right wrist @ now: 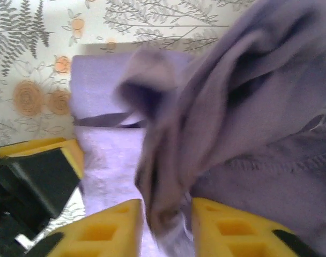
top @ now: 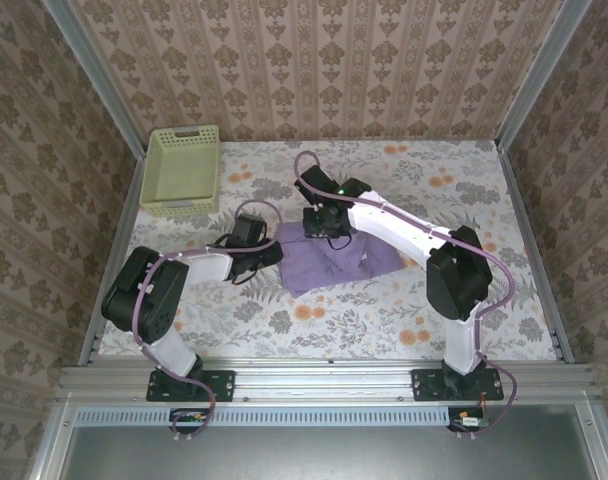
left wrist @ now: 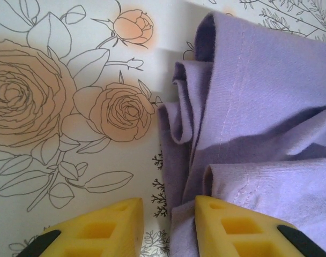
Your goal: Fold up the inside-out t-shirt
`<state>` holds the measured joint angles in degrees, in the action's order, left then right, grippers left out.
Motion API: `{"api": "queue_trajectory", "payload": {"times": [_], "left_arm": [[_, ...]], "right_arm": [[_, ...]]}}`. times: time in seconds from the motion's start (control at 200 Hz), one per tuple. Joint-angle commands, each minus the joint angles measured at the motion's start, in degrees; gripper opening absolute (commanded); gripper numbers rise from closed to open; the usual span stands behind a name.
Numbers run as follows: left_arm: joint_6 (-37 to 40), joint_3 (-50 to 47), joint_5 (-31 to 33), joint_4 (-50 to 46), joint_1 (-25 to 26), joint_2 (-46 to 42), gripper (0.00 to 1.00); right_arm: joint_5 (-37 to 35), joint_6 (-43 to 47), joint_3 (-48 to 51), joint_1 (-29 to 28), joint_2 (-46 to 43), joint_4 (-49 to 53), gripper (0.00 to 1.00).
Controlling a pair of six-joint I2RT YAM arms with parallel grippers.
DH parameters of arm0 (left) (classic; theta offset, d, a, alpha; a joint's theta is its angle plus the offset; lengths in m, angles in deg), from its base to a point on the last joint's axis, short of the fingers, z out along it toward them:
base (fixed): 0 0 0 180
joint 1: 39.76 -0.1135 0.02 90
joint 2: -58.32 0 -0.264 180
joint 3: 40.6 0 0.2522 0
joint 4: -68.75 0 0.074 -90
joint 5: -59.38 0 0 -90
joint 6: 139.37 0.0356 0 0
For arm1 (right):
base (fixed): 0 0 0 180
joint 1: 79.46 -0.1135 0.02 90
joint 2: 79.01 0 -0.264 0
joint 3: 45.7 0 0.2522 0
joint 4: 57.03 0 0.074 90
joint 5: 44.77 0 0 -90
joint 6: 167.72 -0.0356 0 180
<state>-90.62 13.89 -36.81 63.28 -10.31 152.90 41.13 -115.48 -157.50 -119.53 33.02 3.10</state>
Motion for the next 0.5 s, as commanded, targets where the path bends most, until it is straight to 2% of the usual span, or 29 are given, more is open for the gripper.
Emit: {"api": "queue_trajectory", "payload": {"times": [0.0, 0.09, 0.155, 0.23, 0.42, 0.49], "left_arm": [[-2.8, -3.8, -0.9, -0.6, 2.0, -2.2, 0.35], [-2.0, -5.0, 2.0, -3.7, 1.8, -6.8, 0.37], [-0.4, -4.0, 3.2, -7.2, 2.0, -8.9, 0.38], [1.6, -1.7, 5.8, -12.0, 3.6, -11.1, 0.39], [3.7, 7.6, 15.6, -22.7, 13.3, -16.2, 0.46], [3.4, 11.1, 16.3, -24.6, 15.4, -15.5, 0.49]], "right_arm": [[4.4, 2.3, -5.2, -1.5, -0.3, 1.2, 0.51], [3.5, 4.9, -4.0, -1.6, -4.7, 1.9, 0.58], [-0.2, 6.3, -1.2, -1.1, -9.0, 1.8, 0.61], [-4.6, 7.6, 4.6, 1.9, -14.3, 0.9, 0.63], [-1.9, 9.5, 17.6, 13.1, -19.7, -3.6, 0.63], [-0.3, 9.4, 21.2, 15.4, -20.2, -6.2, 0.63]]}}
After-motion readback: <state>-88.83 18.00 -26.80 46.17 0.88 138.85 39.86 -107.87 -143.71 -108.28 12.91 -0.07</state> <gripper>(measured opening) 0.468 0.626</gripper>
